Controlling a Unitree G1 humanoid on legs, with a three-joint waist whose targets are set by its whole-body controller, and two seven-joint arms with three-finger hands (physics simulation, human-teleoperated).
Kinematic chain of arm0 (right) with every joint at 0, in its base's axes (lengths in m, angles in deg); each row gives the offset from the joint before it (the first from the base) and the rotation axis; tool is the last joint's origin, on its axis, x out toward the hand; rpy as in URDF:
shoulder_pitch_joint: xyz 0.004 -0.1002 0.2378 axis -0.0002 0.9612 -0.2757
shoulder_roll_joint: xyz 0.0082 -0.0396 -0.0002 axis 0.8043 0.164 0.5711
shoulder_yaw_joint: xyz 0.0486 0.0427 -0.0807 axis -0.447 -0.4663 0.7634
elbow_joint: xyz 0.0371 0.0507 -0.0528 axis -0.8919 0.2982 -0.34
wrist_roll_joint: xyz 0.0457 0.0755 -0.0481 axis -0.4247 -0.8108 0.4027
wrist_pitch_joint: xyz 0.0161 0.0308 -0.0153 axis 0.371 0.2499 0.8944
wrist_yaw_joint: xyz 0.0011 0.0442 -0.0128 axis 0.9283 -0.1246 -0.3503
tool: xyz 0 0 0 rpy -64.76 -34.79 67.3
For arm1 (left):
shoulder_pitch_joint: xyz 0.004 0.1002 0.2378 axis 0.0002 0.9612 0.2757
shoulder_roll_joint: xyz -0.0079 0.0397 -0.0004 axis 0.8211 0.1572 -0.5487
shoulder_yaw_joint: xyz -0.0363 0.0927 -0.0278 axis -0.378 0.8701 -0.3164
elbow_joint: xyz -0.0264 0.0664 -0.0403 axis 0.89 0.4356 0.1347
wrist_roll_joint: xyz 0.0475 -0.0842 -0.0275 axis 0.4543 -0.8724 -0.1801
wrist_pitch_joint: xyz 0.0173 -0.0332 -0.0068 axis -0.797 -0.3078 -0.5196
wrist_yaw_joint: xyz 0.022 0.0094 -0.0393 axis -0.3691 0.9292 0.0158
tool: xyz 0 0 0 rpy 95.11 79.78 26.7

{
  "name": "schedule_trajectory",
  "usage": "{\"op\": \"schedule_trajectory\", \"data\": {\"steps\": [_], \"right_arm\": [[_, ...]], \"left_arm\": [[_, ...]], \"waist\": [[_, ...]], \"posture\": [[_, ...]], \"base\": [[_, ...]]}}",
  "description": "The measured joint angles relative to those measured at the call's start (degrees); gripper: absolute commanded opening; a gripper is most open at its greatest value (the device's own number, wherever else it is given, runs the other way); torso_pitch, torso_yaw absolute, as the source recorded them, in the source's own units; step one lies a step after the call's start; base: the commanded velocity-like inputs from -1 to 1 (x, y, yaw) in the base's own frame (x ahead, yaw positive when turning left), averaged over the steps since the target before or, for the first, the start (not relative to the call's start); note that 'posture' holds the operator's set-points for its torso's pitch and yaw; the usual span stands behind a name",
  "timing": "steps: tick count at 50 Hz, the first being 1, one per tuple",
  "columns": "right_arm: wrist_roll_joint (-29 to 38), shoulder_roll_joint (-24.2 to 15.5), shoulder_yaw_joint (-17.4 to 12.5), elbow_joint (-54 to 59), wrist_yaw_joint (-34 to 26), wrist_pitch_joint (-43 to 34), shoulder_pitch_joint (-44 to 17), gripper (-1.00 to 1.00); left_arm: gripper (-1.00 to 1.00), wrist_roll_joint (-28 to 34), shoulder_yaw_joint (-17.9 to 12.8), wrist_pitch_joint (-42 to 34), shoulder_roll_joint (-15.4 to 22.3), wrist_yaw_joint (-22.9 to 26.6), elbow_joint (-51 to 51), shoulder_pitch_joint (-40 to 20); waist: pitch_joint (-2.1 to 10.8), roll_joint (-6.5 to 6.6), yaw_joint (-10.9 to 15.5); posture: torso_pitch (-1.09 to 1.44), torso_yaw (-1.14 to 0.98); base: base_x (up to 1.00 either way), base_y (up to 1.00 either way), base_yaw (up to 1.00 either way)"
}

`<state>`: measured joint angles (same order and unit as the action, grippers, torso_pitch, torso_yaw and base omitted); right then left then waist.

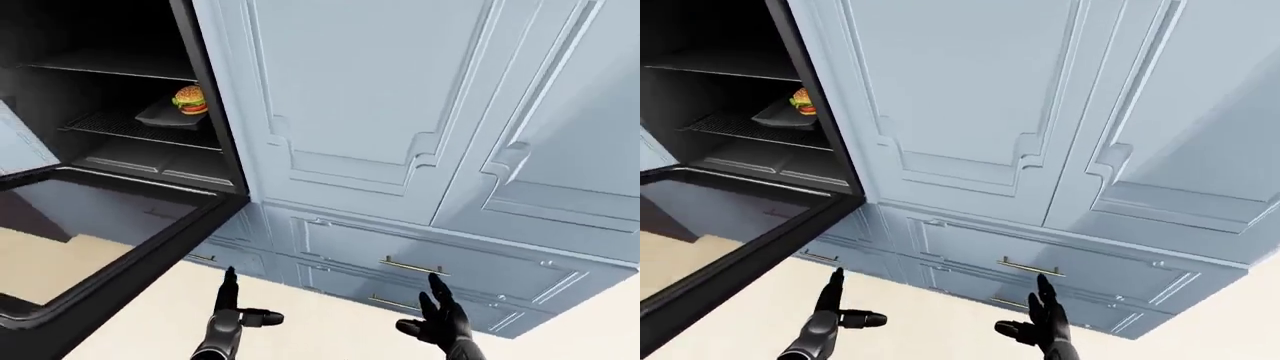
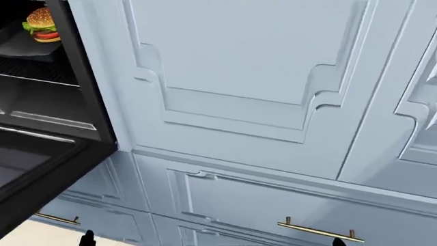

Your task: Close the oven door.

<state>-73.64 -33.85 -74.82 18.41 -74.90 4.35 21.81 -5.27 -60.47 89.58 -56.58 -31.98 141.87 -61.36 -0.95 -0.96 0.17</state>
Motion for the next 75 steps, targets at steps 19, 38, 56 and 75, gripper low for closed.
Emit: {"op": "schedule_trajectory", "data": {"steps": [19, 38, 56, 75], "right_arm": [[0.53, 0.59, 0.38, -0.18, -0.55, -0.03, -0.33, 1.00], [0.31, -0.09, 0.14, -0.12, -0.68, 0.21, -0.07, 1.00], [1.05, -0.10, 0.67, -0.37, -0.59, -0.25, -0.61, 1.00], [1.26, 0.25, 0.70, -0.34, -0.22, -1.22, -0.61, 1.00]], "left_arm": [[1.00, -0.25, -0.11, 0.26, 0.76, -0.37, -0.20, -0.01], [1.00, -0.23, 0.07, 0.63, 0.14, -0.26, -0.34, -0.35], [1.00, -0.29, 0.20, 0.52, -0.18, -0.23, -0.26, -0.05], [1.00, -0.33, 0.00, 0.22, 0.41, -0.29, 0.03, -0.01]], "waist": [[-0.24, -0.40, 0.52], [0.79, 6.13, -0.19], [-0.10, -2.92, -0.41], [0.73, 1.12, -1.03]], "posture": [[0.00, 0.00], [0.00, 0.00], [0.00, 0.00], [0.00, 0.00]], "base": [[0.00, 0.00, 0.48], [0.00, 0.00, 0.48], [0.00, 0.00, 0.45], [0.00, 0.00, 0.00]]}}
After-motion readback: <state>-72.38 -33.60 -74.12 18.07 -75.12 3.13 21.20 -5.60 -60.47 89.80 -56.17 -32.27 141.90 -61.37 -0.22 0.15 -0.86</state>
